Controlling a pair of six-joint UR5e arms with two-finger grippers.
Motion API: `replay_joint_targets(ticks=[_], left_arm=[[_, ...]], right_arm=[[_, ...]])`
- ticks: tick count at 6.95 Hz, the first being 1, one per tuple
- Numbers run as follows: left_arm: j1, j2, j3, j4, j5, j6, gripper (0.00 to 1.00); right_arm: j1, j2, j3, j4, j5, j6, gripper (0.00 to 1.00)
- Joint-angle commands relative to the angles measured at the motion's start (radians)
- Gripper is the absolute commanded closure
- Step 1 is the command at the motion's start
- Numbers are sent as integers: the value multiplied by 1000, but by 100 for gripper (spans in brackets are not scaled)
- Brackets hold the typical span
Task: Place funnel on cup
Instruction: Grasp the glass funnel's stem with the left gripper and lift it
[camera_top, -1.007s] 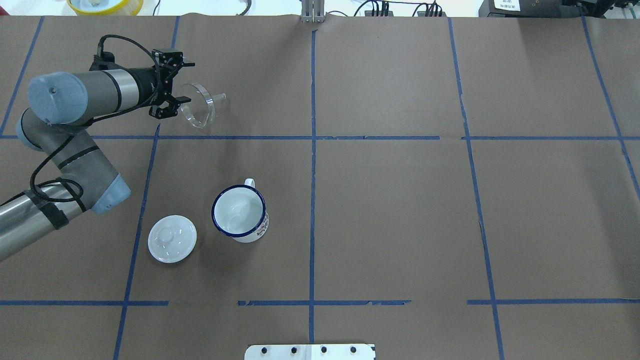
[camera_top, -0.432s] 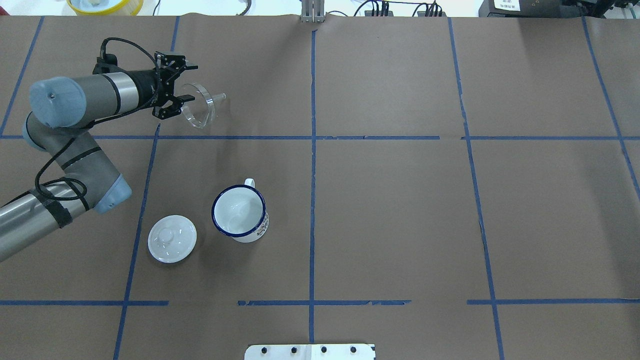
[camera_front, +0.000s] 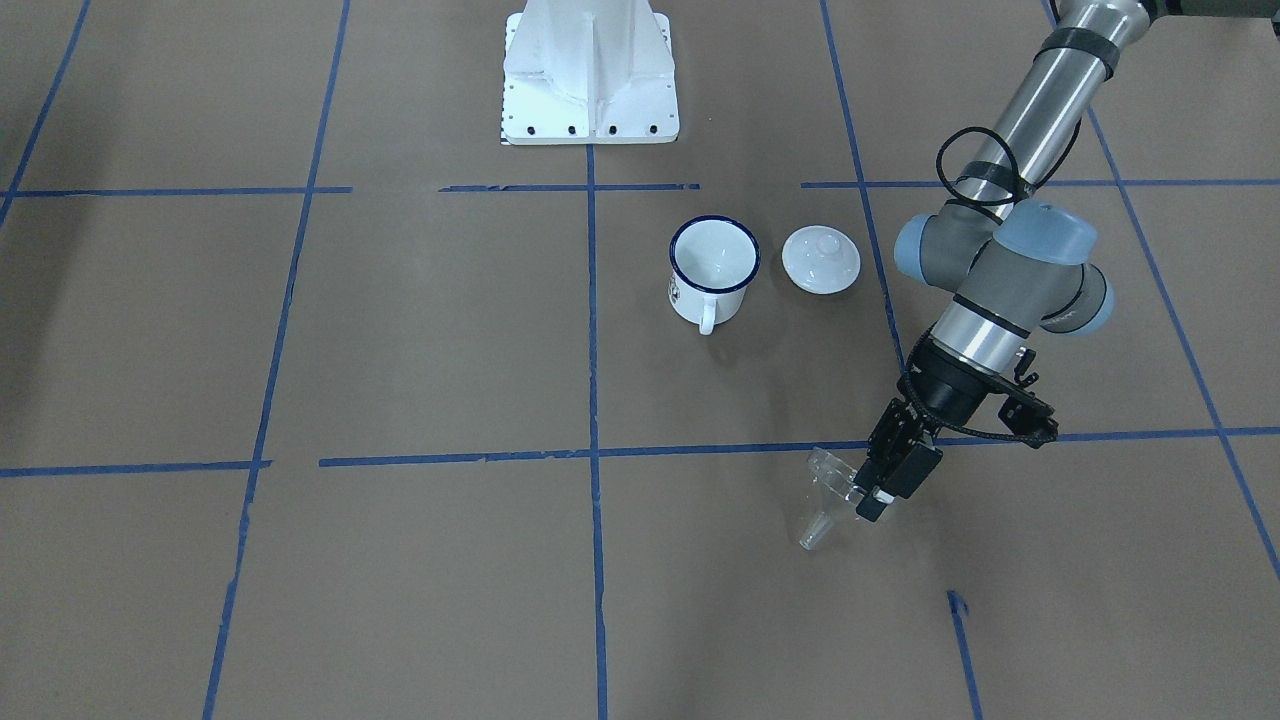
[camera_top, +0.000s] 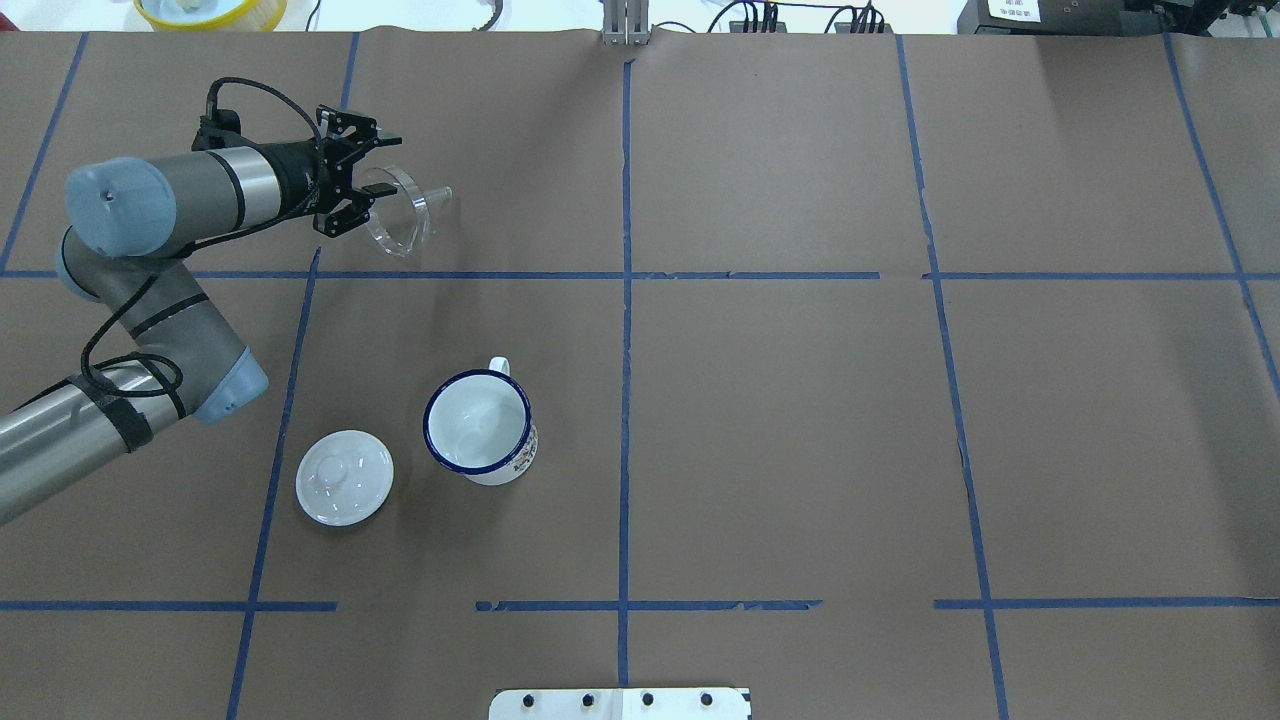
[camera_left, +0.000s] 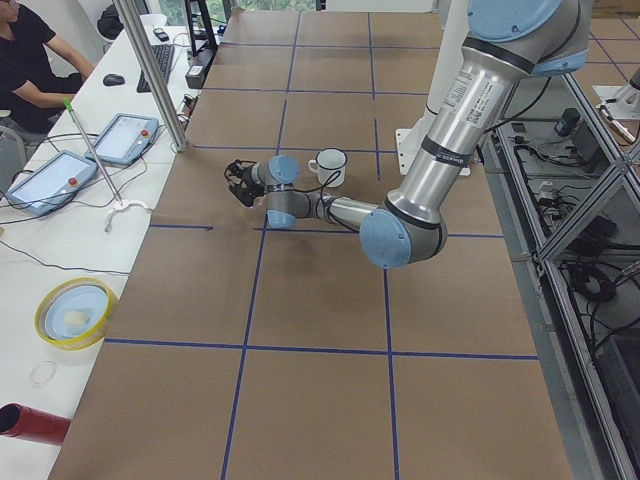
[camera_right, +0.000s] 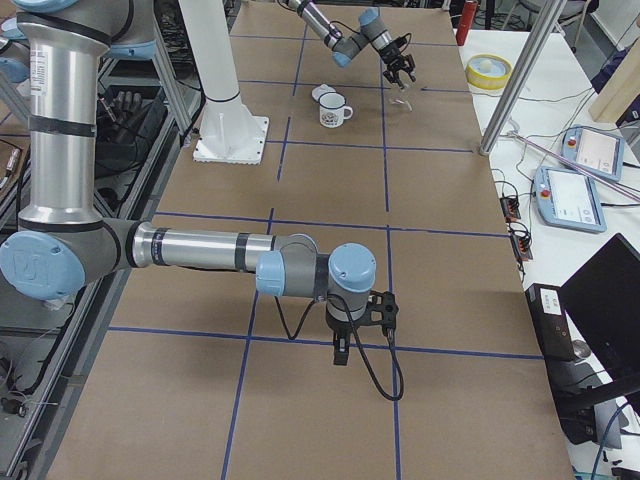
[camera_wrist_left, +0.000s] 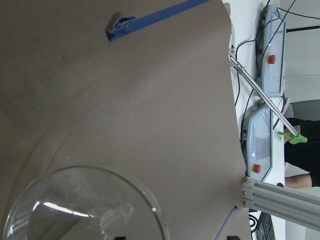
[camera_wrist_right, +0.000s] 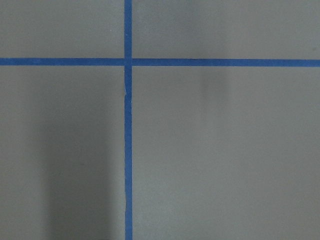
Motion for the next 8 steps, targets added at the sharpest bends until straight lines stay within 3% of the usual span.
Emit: replay_joint_targets(ticks=[1,2,3,4,5,6,8], left_arm=[[3,-3,4,-3,0,0,53],[3,-3,4,-5,0,0,92],[4,-3,0,-5,3,2,100],[4,-6,-8,-5,3,3,100],[-5,-2,-81,1,0,6,100],[-40,6,-220,110,-3,5,100],[-48,-17,-455,554,-62,5,100]], right_arm=[[0,0,-1,0,0,0,0],[0,0,0,0,0,0,0],[0,0,0,0,0,0,0],[0,0,-1,0,0,0,0],[0,0,-1,0,0,0,0],[0,0,0,0,0,0,0],[0,0,0,0,0,0,0]])
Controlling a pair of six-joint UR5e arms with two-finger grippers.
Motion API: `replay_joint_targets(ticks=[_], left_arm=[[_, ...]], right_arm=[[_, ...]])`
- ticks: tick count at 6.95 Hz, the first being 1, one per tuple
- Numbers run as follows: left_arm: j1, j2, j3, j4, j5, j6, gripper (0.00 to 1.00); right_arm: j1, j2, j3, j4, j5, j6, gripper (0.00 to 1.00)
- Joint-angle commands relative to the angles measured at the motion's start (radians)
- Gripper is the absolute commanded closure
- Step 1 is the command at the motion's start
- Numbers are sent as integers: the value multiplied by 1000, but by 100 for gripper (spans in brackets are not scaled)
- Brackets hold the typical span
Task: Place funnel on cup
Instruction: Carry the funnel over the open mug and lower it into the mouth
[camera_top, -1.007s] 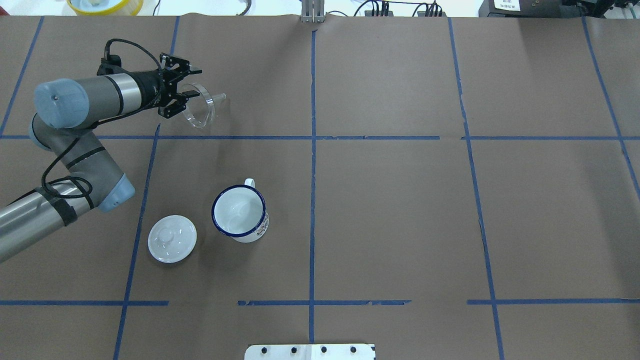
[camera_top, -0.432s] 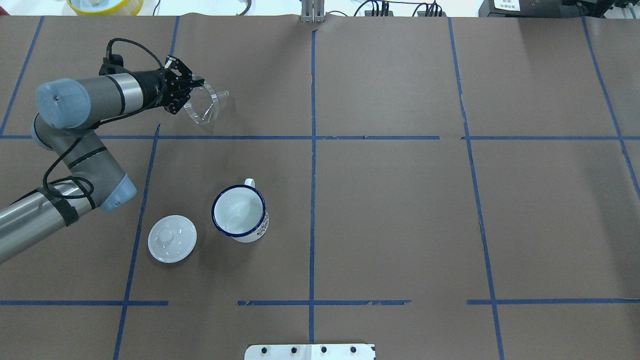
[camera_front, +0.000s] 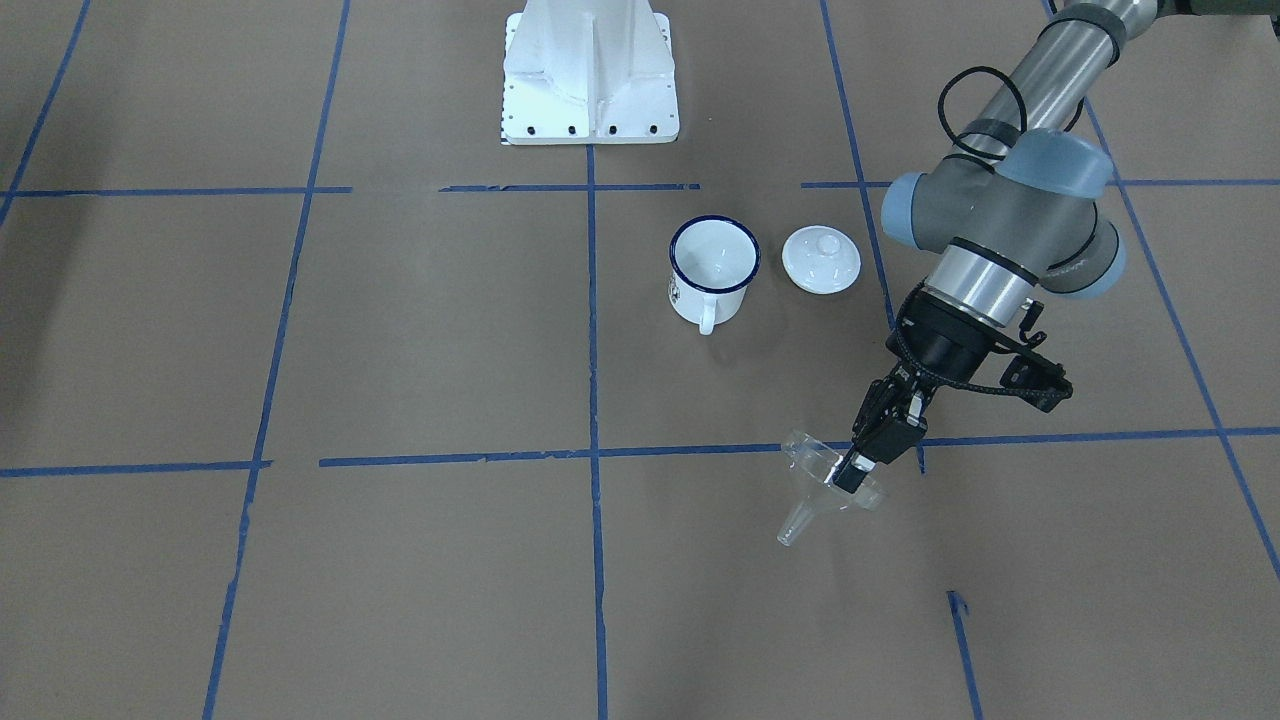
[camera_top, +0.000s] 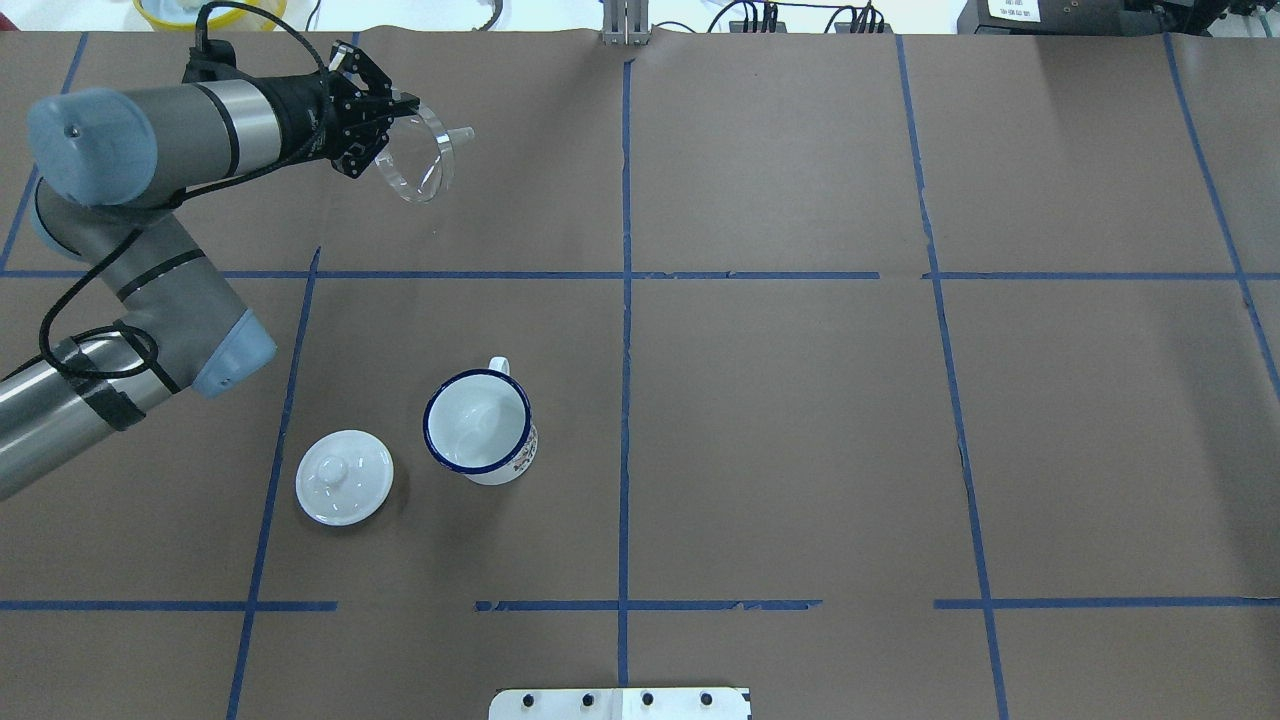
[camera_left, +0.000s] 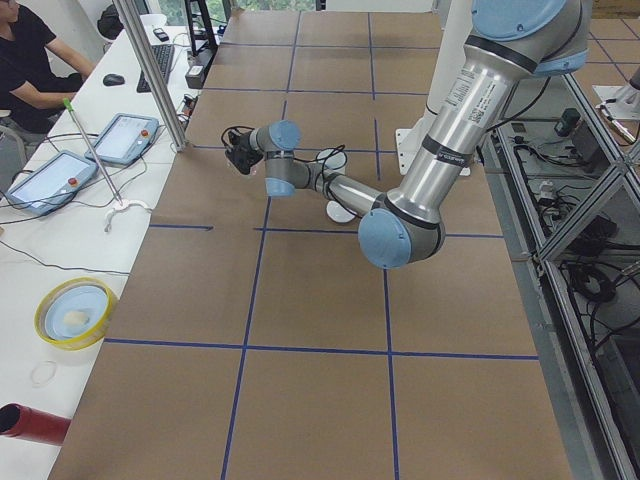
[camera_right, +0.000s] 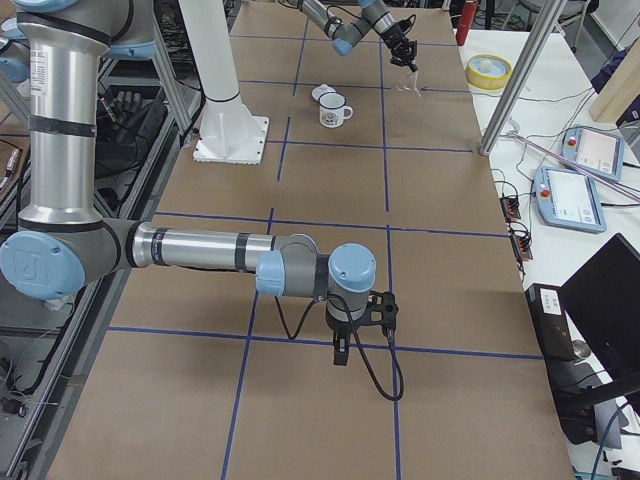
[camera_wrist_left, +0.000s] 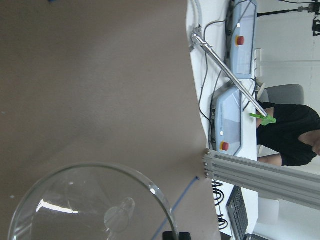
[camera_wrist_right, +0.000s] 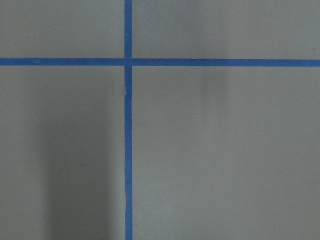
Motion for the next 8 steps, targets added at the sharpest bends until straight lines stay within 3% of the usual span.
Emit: replay_joint_targets(ticks=[1,3,5,8], left_arm=[[-2,-30,-289,503,-77,1,100],[3,-172,-400,974,-120,18,100],[43,-266,-405,1320,-289,181,100],[202,-256,-411,1443,-348,186,100]], right_arm=[[0,0,0,0,0,0,0],[0,0,0,0,0,0,0],[0,0,0,0,0,0,0],[0,0,0,0,0,0,0]])
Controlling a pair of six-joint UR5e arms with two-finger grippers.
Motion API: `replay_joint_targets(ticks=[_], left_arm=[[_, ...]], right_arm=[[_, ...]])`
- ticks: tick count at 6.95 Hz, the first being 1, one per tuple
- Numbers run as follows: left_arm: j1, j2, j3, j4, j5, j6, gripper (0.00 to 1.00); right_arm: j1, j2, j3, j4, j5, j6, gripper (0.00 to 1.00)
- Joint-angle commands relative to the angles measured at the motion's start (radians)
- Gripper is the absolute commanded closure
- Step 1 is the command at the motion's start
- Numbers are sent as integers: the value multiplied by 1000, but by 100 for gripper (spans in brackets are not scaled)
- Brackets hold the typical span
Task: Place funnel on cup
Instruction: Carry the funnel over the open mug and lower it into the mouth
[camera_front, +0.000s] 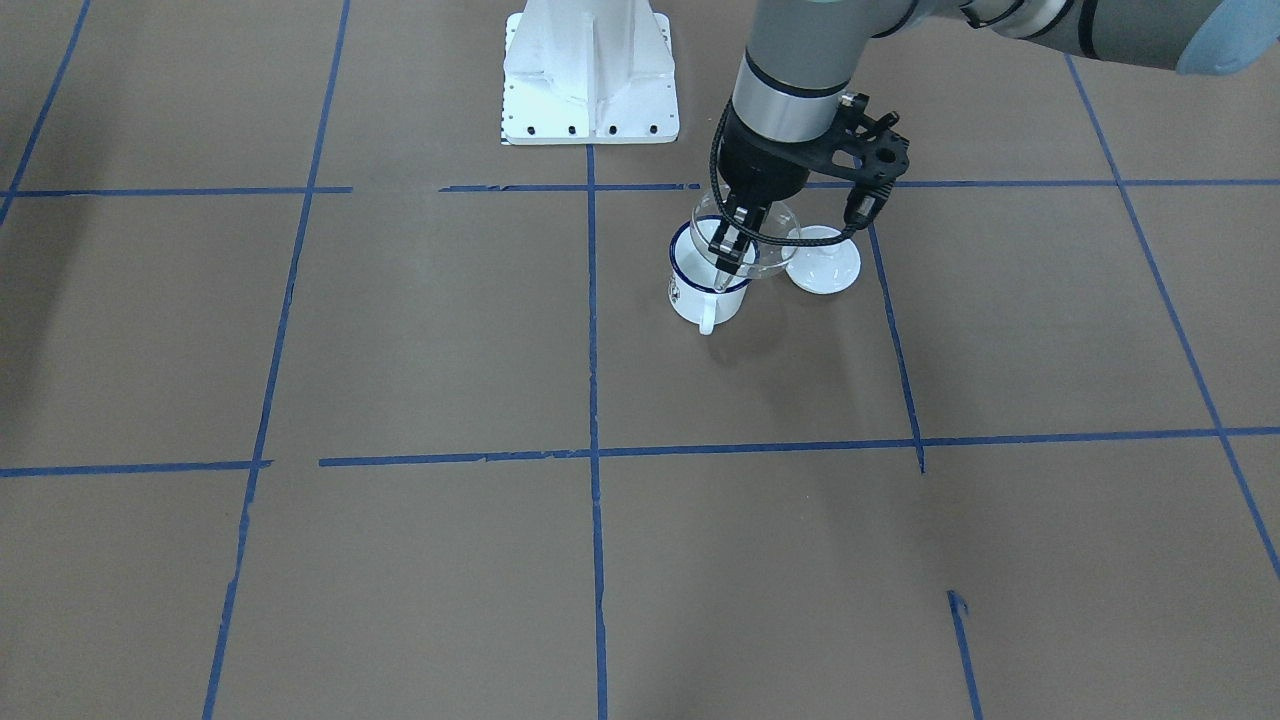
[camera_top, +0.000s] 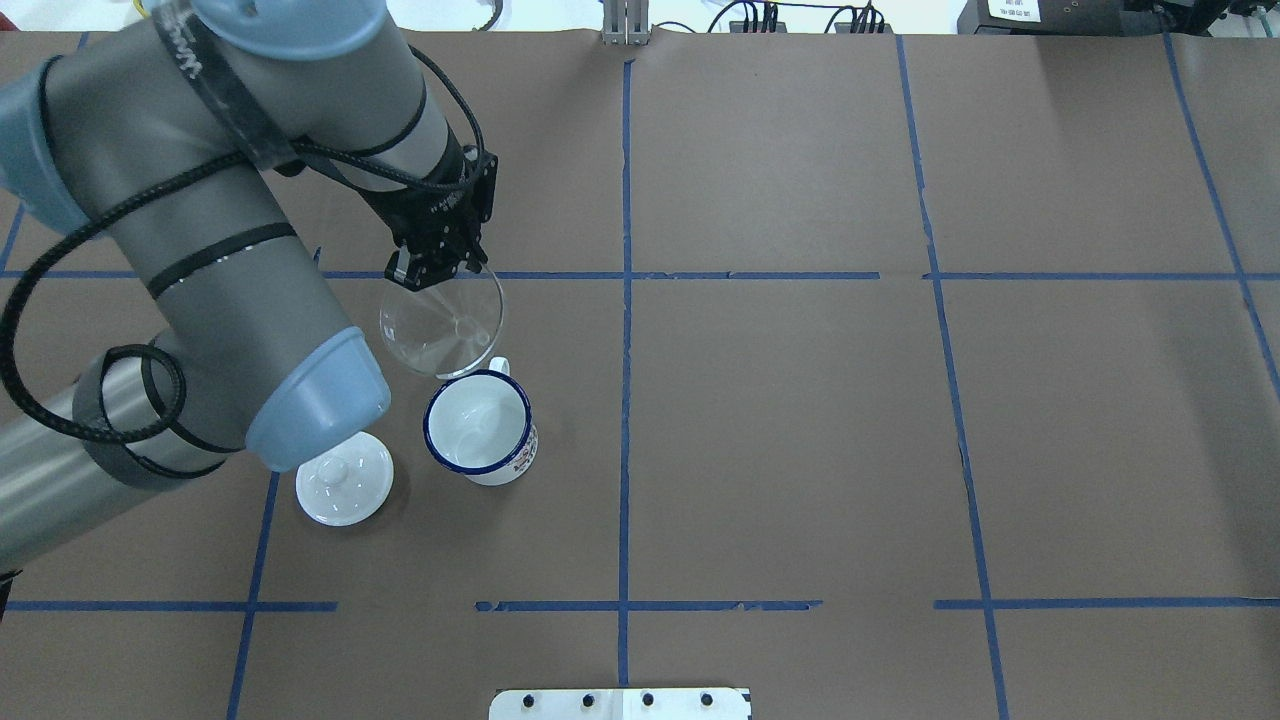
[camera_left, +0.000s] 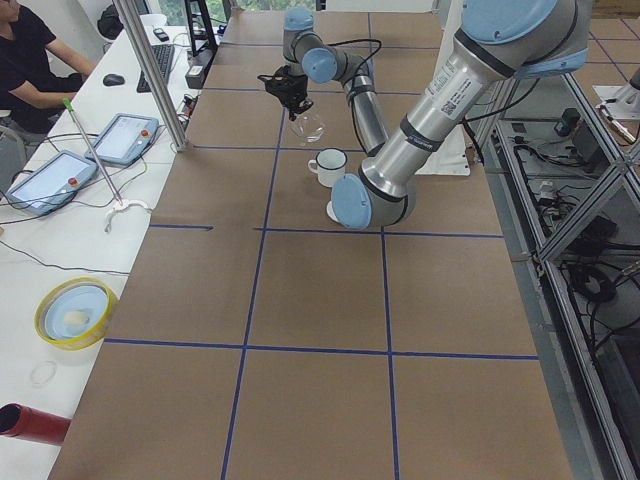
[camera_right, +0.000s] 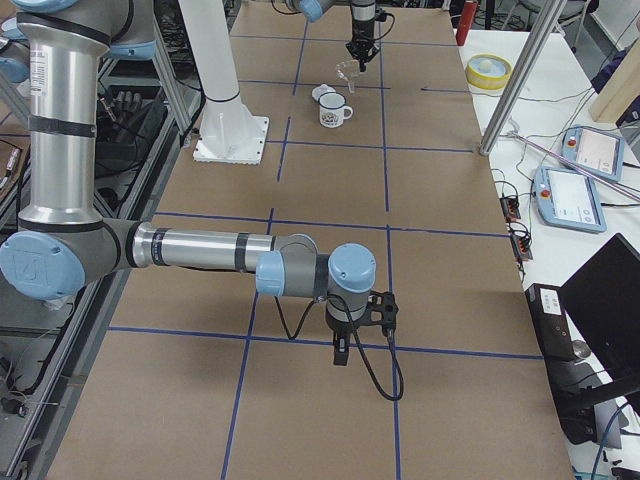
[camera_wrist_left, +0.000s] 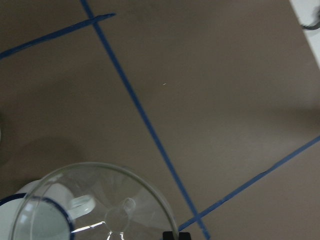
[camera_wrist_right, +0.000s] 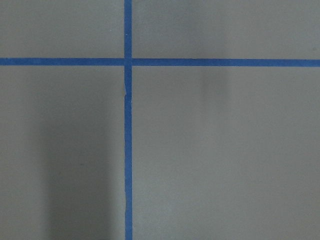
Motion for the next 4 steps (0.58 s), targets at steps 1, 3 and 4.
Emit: replay_joint_targets(ticks=[1,3,4], left_arm=[[72,4,8,43,-11,10,100],[73,22,17,41,-4,88,100],[76,13,45,40,24,90,100]], right_arm=[[0,0,0,0,0,0,0],[0,0,0,0,0,0,0],[0,0,0,0,0,0,0]])
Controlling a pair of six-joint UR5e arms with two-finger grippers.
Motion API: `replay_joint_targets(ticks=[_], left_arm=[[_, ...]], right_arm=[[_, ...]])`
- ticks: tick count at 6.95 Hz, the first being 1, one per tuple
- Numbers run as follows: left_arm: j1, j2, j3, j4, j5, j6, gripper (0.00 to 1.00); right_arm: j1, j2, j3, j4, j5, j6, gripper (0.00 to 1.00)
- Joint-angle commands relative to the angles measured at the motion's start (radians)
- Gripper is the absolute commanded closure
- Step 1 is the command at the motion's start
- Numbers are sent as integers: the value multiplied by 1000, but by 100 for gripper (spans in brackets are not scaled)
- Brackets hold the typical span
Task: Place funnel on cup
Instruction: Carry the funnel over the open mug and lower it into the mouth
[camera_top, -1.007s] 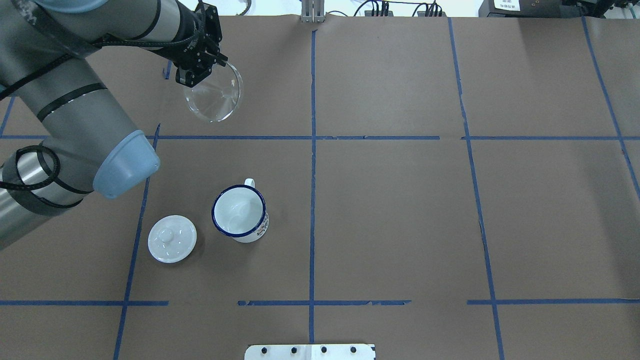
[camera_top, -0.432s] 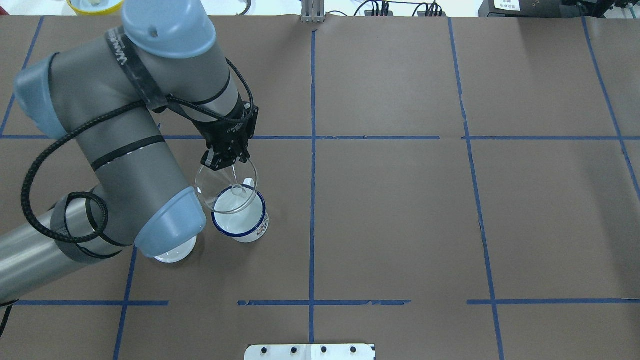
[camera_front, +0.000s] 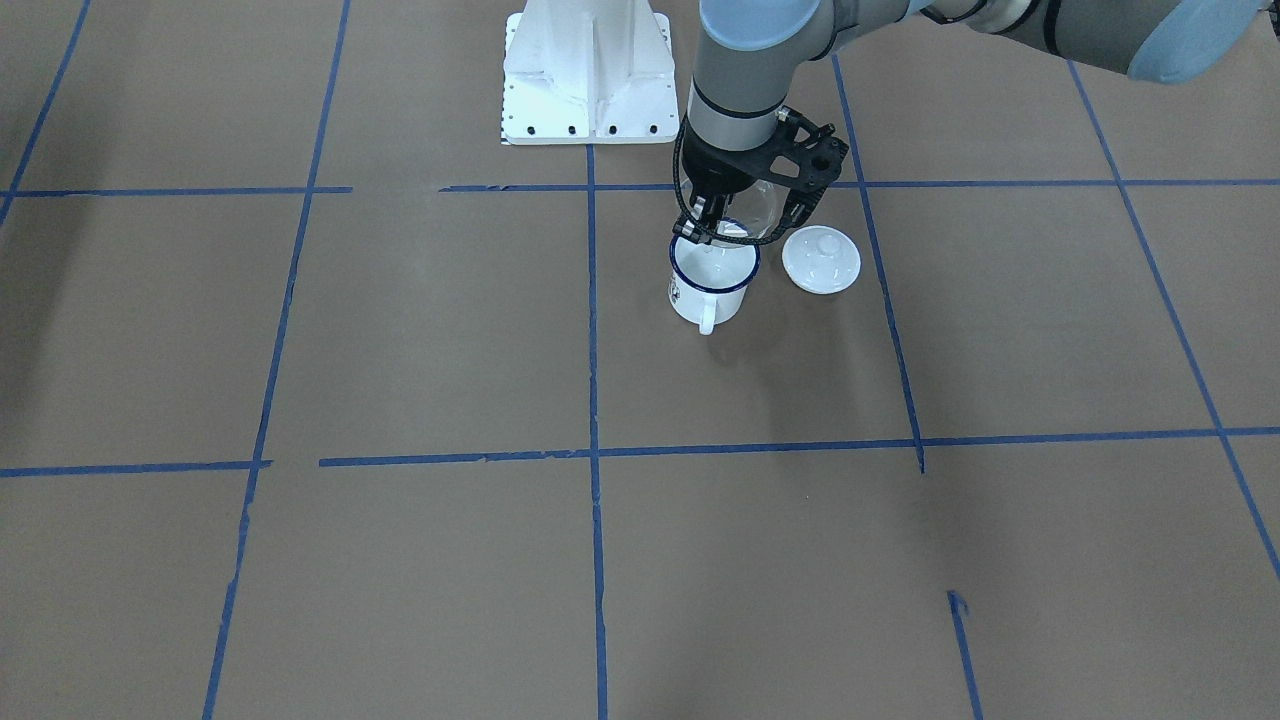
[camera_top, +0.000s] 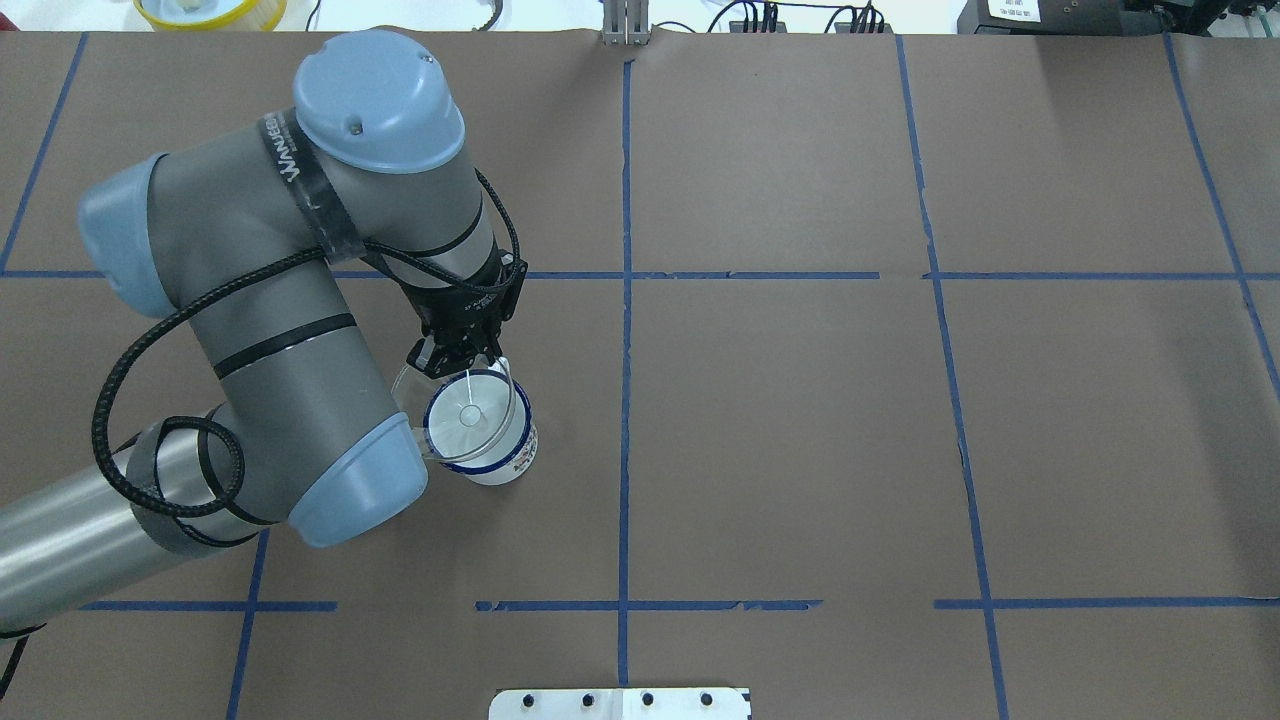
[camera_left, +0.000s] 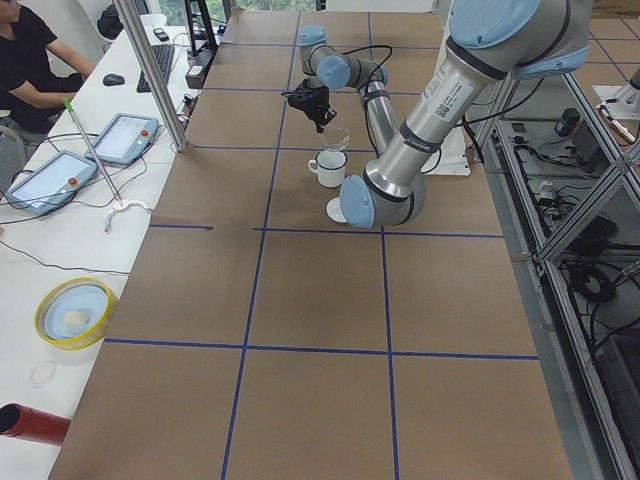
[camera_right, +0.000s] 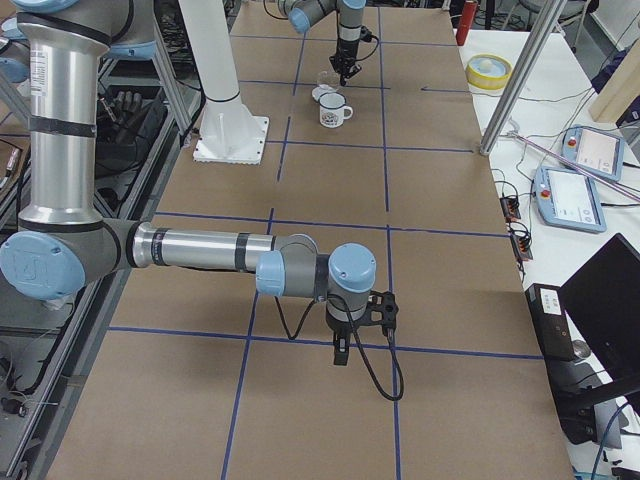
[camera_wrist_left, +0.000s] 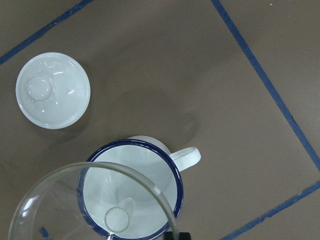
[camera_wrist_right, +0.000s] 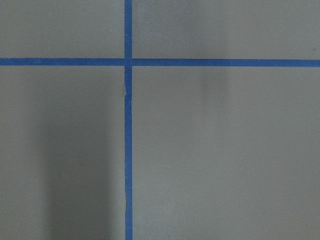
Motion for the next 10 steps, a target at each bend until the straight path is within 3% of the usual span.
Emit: replay_joint_targets(ticks=[1,10], left_arm=[[27,-8,61,-5,49,19,100],[64,-19,121,-50,86,123,100]], right_arm=[[0,0,0,0,0,0,0],[0,0,0,0,0,0,0]])
